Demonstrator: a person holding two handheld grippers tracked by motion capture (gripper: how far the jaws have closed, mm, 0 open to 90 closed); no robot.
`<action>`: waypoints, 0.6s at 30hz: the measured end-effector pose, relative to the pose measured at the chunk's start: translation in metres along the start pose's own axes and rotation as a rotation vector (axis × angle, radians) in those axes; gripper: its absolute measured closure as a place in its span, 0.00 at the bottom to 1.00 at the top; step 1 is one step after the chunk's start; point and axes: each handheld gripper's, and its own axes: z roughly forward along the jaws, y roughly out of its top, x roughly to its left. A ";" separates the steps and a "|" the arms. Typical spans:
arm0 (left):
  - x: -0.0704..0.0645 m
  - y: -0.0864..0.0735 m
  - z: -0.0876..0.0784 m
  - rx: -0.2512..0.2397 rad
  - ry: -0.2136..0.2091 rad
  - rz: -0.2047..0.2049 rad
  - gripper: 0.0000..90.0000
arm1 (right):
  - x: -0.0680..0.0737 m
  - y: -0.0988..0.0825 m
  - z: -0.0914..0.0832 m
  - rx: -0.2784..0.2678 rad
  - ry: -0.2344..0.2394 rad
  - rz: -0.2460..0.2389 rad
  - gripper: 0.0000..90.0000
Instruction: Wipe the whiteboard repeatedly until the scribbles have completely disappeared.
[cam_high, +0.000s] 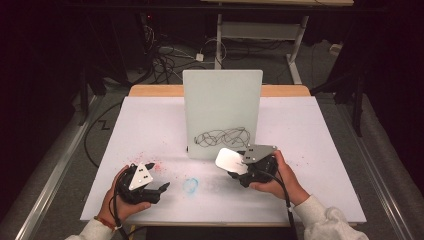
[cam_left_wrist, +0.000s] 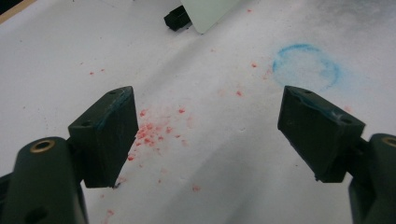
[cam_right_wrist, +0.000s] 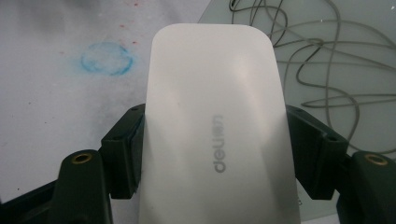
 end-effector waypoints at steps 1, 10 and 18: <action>0.000 0.000 0.000 0.005 -0.006 -0.009 0.22 | -0.001 0.000 -0.001 -0.005 0.002 0.001 0.34; -0.001 0.000 -0.001 0.005 0.007 0.007 0.22 | -0.002 -0.002 -0.003 0.000 -0.148 -0.010 0.34; -0.003 0.001 0.000 0.018 0.017 0.019 0.22 | -0.008 -0.008 -0.013 -0.016 -0.263 -0.009 0.34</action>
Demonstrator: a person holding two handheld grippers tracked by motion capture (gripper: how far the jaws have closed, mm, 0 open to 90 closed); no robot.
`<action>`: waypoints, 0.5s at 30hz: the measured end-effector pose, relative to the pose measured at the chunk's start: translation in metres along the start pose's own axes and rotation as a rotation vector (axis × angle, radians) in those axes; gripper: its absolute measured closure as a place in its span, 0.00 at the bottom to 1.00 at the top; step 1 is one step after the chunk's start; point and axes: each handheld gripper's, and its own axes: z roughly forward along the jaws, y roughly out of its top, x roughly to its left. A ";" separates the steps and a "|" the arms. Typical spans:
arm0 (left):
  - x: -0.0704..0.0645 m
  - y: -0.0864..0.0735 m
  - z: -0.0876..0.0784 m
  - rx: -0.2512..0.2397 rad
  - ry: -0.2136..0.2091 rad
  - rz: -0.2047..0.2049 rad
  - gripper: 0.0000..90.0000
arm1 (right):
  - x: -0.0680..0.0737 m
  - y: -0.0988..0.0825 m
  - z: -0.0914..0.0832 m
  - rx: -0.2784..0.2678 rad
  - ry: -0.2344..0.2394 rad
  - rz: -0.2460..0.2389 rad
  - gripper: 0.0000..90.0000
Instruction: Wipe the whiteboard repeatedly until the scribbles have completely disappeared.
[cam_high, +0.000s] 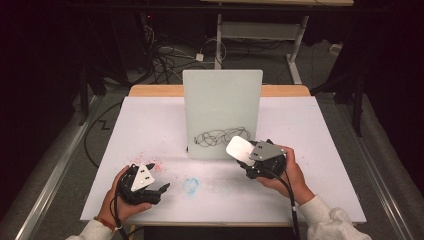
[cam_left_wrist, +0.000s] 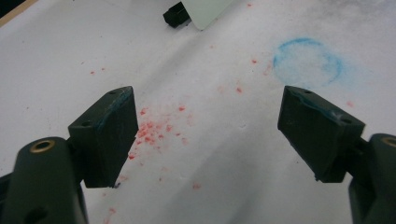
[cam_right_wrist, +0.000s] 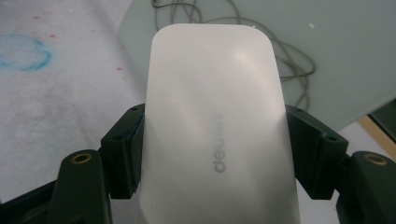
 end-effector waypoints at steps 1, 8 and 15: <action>0.000 0.000 0.000 -0.001 0.000 -0.003 0.22 | -0.004 -0.001 -0.002 -0.013 -0.047 0.005 0.34; 0.000 0.000 0.001 0.008 0.002 0.002 0.22 | -0.009 -0.003 0.002 -0.016 -0.224 -0.076 0.34; 0.000 0.000 0.002 0.016 -0.003 0.002 0.22 | -0.003 -0.002 0.019 -0.026 -0.331 -0.170 0.34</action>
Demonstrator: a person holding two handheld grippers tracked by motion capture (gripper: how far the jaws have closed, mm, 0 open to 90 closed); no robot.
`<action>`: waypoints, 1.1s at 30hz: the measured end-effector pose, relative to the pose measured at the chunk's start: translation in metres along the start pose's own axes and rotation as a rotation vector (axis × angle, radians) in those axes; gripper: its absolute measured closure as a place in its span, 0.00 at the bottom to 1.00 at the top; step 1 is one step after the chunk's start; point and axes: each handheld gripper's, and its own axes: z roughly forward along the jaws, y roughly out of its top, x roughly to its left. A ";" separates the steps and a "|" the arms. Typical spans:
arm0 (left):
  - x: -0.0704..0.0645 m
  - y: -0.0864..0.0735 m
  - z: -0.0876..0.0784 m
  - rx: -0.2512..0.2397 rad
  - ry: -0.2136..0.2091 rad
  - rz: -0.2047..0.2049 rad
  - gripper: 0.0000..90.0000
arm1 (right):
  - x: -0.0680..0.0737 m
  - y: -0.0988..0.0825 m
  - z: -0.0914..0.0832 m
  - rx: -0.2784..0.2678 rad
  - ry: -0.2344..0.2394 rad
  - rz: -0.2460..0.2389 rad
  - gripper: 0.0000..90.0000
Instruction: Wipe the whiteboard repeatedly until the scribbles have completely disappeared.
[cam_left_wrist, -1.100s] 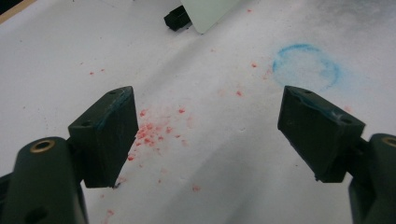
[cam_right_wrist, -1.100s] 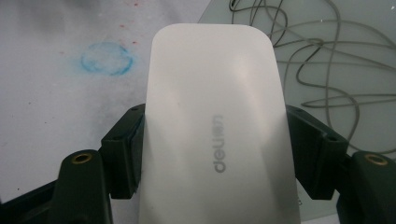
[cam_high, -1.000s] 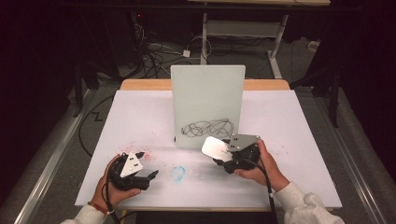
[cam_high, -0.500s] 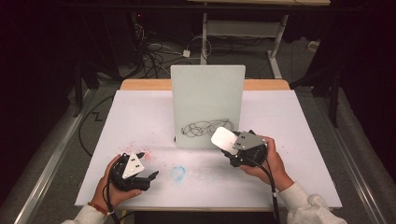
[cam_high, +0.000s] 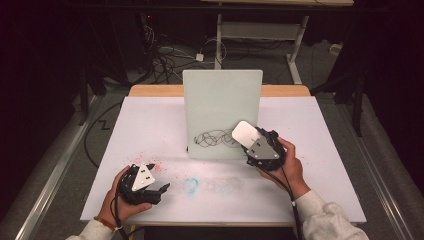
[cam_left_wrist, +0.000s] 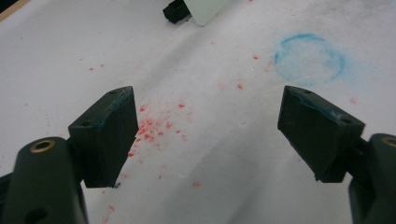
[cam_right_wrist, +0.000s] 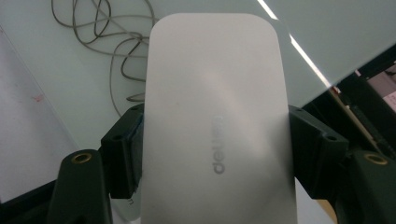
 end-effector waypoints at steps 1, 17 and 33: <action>0.000 0.000 0.000 0.002 -0.001 -0.002 0.22 | 0.000 0.000 0.000 0.000 0.000 0.000 0.34; -0.001 0.001 0.003 0.010 -0.010 0.001 0.22 | 0.042 -0.002 0.024 0.041 0.064 -0.104 0.34; 0.000 0.000 0.001 0.000 -0.005 -0.010 0.22 | 0.017 -0.005 0.017 0.044 -0.086 -0.047 0.34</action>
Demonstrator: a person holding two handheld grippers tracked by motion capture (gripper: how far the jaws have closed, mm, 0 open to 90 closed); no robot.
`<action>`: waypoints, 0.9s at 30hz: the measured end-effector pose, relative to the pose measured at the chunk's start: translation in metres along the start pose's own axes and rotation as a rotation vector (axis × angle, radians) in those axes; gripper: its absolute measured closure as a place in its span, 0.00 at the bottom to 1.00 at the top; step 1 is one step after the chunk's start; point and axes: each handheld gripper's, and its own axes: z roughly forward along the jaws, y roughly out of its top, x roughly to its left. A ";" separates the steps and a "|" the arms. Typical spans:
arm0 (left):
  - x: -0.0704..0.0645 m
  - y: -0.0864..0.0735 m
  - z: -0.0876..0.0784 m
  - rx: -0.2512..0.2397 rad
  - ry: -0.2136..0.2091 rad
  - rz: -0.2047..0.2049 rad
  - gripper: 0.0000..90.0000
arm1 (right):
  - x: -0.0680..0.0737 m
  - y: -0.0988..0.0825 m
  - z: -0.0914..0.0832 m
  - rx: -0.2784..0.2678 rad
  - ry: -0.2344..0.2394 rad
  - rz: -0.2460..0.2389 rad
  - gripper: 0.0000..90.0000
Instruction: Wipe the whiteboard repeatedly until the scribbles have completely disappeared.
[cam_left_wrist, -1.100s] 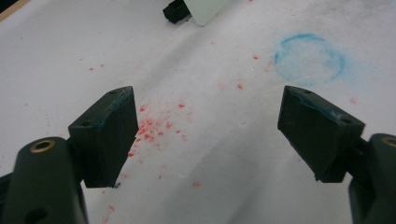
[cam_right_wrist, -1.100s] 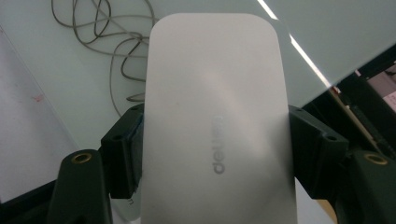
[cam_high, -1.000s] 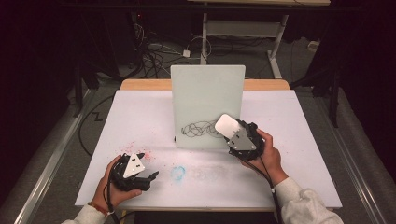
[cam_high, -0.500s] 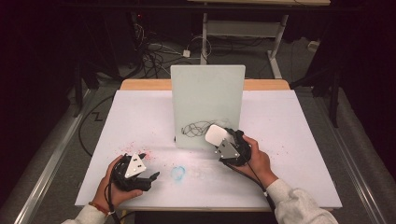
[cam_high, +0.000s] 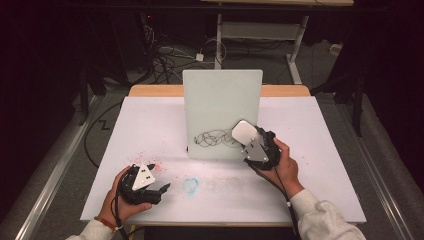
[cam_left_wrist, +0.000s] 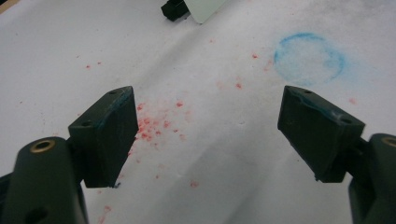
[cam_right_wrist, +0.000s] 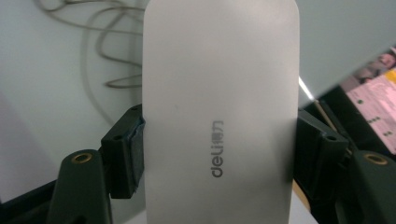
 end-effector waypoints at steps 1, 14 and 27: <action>0.000 0.000 0.000 0.000 0.001 0.000 0.22 | 0.000 0.000 0.000 0.000 0.000 0.000 0.34; 0.000 0.000 -0.003 -0.006 0.007 0.006 0.22 | 0.035 0.002 0.004 0.046 0.115 -0.145 0.34; 0.001 0.000 -0.003 -0.006 0.007 0.004 0.22 | 0.012 -0.003 0.000 0.050 -0.020 -0.036 0.34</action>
